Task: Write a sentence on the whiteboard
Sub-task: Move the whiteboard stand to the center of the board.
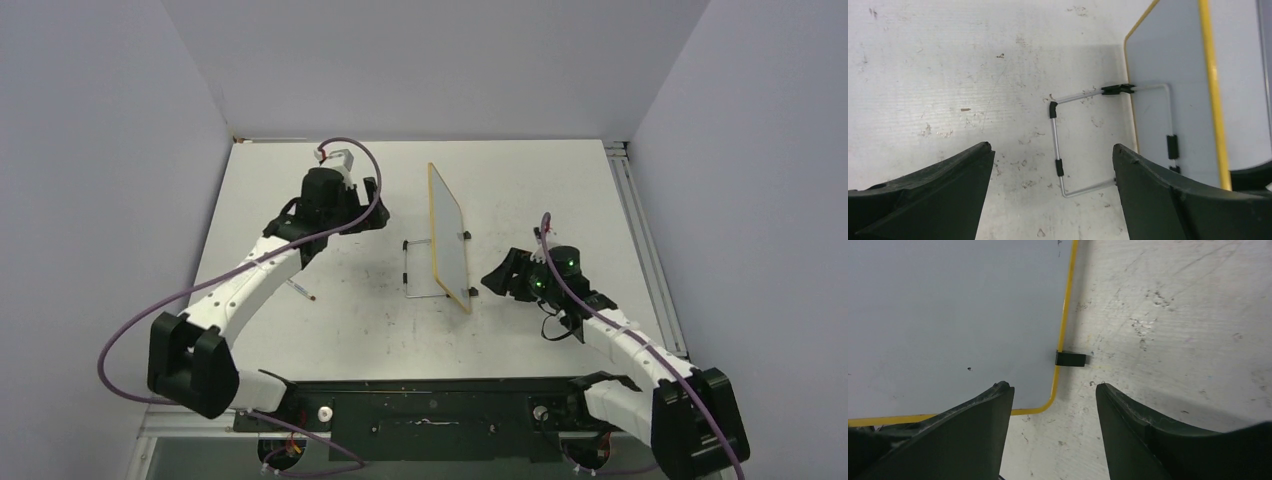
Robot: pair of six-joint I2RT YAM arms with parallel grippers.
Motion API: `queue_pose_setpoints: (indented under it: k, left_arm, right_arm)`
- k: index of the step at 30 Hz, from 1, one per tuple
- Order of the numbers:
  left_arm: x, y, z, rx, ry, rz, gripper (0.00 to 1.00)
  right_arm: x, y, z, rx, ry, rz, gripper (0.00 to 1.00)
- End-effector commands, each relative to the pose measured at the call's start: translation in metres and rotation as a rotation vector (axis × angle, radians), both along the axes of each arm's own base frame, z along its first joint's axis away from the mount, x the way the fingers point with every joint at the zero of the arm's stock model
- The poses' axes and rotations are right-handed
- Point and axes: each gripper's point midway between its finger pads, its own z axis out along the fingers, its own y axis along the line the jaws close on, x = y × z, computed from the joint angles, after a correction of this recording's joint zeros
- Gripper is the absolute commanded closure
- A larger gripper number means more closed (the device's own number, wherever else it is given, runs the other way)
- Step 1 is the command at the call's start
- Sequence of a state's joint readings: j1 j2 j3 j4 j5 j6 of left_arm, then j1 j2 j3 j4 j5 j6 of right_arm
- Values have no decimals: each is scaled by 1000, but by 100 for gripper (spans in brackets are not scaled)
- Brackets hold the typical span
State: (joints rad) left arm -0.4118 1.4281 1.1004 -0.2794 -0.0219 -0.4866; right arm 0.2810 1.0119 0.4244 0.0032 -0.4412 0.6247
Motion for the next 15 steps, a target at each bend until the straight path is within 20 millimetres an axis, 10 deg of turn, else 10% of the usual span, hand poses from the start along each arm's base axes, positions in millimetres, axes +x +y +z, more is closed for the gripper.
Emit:
queue_pose_setpoints:
  k: [1,15]
  left_arm:
    - [-38,12,48,-35,-13,-61,12]
    - [-77,83,58,206,-209,23,9]
  right_arm:
    - [31,23,16,50,-89,10,43]
    - [69,44,-26,19,-22,40,62]
